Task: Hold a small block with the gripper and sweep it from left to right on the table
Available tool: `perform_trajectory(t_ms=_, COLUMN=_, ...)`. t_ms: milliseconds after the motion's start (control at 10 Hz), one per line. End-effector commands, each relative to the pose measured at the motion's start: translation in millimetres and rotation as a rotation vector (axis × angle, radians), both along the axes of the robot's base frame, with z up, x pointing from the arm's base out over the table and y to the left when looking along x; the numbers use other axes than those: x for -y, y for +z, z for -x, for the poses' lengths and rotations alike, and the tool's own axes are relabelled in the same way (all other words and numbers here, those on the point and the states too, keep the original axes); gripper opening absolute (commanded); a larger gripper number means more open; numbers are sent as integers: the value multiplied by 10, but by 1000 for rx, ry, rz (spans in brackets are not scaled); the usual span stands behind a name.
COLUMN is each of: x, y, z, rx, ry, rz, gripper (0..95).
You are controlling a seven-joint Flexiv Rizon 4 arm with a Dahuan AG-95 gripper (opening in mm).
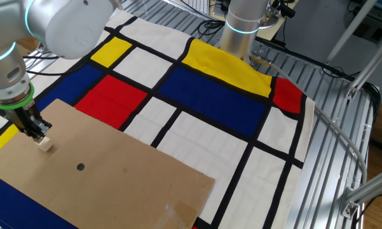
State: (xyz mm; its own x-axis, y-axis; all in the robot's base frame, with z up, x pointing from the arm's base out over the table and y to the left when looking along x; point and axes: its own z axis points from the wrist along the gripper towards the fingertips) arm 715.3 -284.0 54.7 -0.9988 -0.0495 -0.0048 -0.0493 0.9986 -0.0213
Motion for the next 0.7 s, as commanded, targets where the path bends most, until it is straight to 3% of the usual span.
perform_trajectory(t_ms=100, x=-1, y=6, z=1, rx=0, ry=0, rz=1, gripper=0)
perform_trajectory(t_ms=600, x=-1, y=6, z=1, rx=-9, ry=-5, rz=2, gripper=0)
perform_trajectory(t_ms=700, x=-1, y=6, z=1, rx=-10, ry=-7, rz=5, gripper=190)
